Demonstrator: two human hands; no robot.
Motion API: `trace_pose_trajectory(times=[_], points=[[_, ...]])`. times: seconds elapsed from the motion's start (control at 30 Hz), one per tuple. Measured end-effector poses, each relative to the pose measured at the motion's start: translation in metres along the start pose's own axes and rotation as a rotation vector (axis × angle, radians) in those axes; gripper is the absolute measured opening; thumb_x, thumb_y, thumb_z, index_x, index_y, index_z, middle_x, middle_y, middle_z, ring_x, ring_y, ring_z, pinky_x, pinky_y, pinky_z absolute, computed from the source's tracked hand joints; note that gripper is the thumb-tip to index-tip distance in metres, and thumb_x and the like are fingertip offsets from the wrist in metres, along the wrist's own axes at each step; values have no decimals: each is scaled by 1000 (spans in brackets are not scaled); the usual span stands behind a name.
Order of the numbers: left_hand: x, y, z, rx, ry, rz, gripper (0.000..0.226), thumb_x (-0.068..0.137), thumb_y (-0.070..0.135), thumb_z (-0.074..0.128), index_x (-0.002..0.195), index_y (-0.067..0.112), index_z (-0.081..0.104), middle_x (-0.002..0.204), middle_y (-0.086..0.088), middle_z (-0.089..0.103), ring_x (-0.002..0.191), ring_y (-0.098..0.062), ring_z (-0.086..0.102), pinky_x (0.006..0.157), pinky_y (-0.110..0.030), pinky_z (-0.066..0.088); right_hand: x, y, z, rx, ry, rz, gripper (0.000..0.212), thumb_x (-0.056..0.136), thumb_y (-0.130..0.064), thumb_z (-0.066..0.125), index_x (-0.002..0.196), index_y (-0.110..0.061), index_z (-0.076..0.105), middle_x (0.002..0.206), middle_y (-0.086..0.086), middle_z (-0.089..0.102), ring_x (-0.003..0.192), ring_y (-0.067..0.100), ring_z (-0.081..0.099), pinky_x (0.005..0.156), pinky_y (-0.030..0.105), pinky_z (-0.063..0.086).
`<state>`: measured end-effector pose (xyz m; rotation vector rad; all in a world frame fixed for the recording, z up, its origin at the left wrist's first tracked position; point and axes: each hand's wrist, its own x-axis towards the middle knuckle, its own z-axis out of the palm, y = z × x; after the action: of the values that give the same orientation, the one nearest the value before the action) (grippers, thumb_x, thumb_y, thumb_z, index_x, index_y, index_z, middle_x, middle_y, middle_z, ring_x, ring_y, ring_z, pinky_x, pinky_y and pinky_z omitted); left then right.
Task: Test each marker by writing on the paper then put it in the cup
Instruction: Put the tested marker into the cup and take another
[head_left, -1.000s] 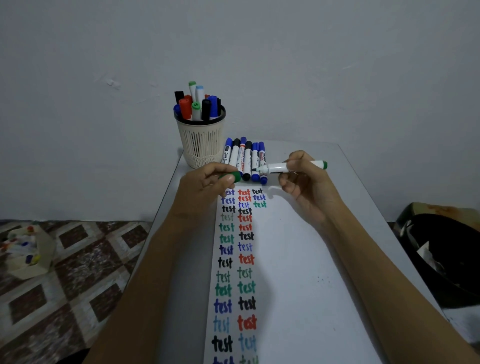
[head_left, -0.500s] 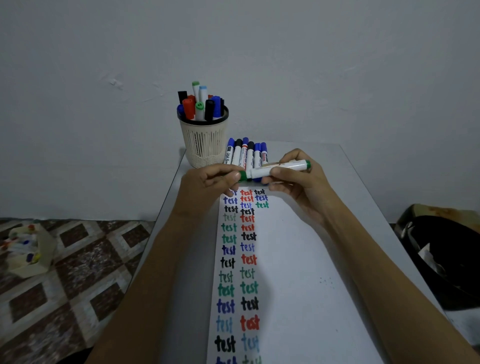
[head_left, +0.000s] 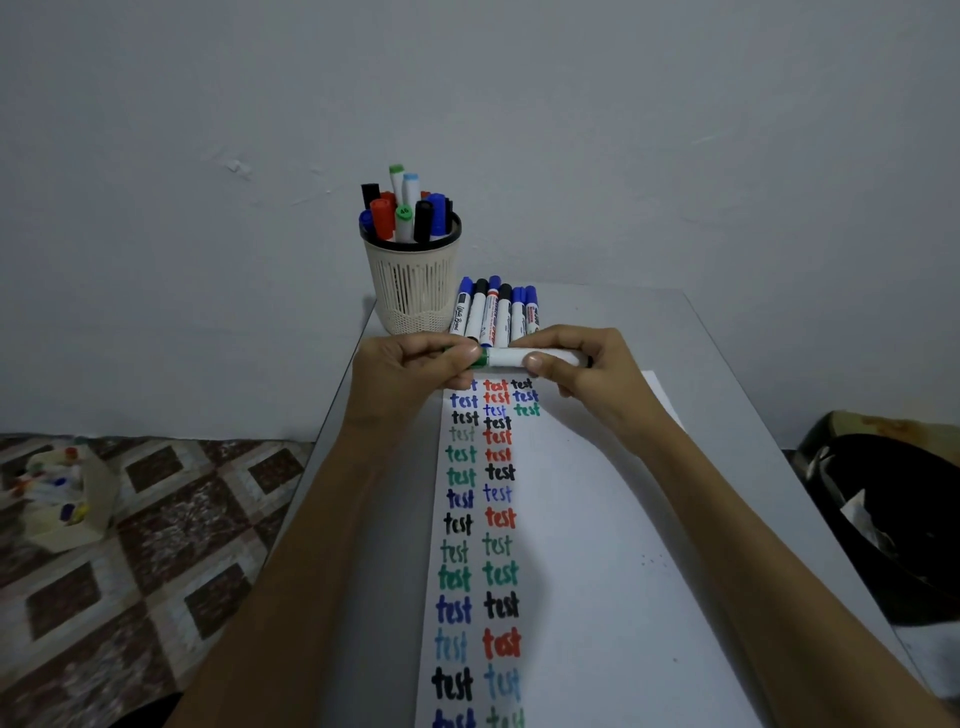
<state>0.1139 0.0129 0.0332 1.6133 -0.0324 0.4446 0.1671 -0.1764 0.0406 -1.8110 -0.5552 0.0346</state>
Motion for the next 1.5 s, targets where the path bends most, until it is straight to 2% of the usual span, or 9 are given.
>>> trace_pose_trajectory(times=[0.3, 0.47, 0.63, 0.73, 0.83, 1.0, 1.2, 1.4, 1.5], points=[[-2, -10, 0, 146, -28, 59, 19, 80, 8, 67, 98, 8, 68, 64, 4, 69, 59, -12, 67, 59, -16, 53, 1, 4, -1, -115, -8, 68, 16, 87, -13, 69, 101, -6, 74, 79, 3, 69, 52, -3, 59, 45, 9, 38], [1, -17, 0, 189, -2, 114, 20, 80, 8, 67, 100, 11, 67, 66, 8, 69, 60, -10, 68, 60, -16, 54, 4, 8, -2, -307, -54, -13, 13, 84, -25, 73, 97, -26, 74, 92, -3, 74, 85, 17, 69, 74, 42, 57], [2, -17, 1, 242, 34, 170, 21, 79, 11, 69, 100, 9, 68, 73, -3, 69, 62, -9, 67, 63, -14, 53, 3, 2, 6, -627, -4, -241, 25, 88, -25, 68, 113, -23, 69, 104, -4, 72, 93, 17, 65, 79, 37, 52], [4, -26, -6, 562, -19, 163, 37, 82, 28, 67, 117, 16, 61, 92, 6, 67, 80, -3, 63, 76, -18, 51, 8, 1, 16, -783, 15, -336, 34, 87, -8, 66, 120, -15, 64, 109, 5, 63, 95, 22, 59, 80, 38, 51], [7, -37, -13, 800, -86, 121, 47, 84, 36, 62, 127, 19, 54, 119, 1, 62, 108, -14, 55, 96, -35, 43, 16, -1, 22, -742, 99, -279, 30, 86, -2, 63, 115, -9, 62, 107, 8, 53, 94, 22, 53, 79, 39, 51], [8, -38, -13, 843, -87, 199, 30, 86, 29, 61, 113, 16, 65, 120, -1, 62, 110, -13, 51, 100, -36, 38, 50, -36, 23, -494, 261, -310, 18, 84, -16, 70, 101, -13, 64, 88, 0, 59, 78, 13, 54, 68, 23, 45], [9, -39, -13, 848, -103, 192, 33, 86, 31, 58, 111, 12, 66, 119, -3, 63, 109, -14, 54, 99, -33, 39, 101, -85, 32, -205, 558, -544, 58, 85, -10, 69, 136, -8, 41, 77, 0, 59, 71, 9, 61, 68, 17, 53], [7, -35, -11, 844, -107, 195, 41, 80, 35, 52, 109, 9, 67, 115, -7, 65, 106, -18, 57, 95, -34, 41, 116, -77, 51, -305, 474, -558, 62, 84, -6, 69, 139, -12, 41, 73, 7, 63, 67, 15, 64, 67, 29, 57], [7, -36, -11, 841, -101, 196, 42, 78, 35, 51, 107, 10, 68, 114, -5, 65, 104, -17, 57, 95, -36, 42, 117, -62, 60, -400, 391, -527, 39, 89, -11, 64, 126, -10, 51, 74, 9, 65, 68, 20, 63, 65, 38, 56]])
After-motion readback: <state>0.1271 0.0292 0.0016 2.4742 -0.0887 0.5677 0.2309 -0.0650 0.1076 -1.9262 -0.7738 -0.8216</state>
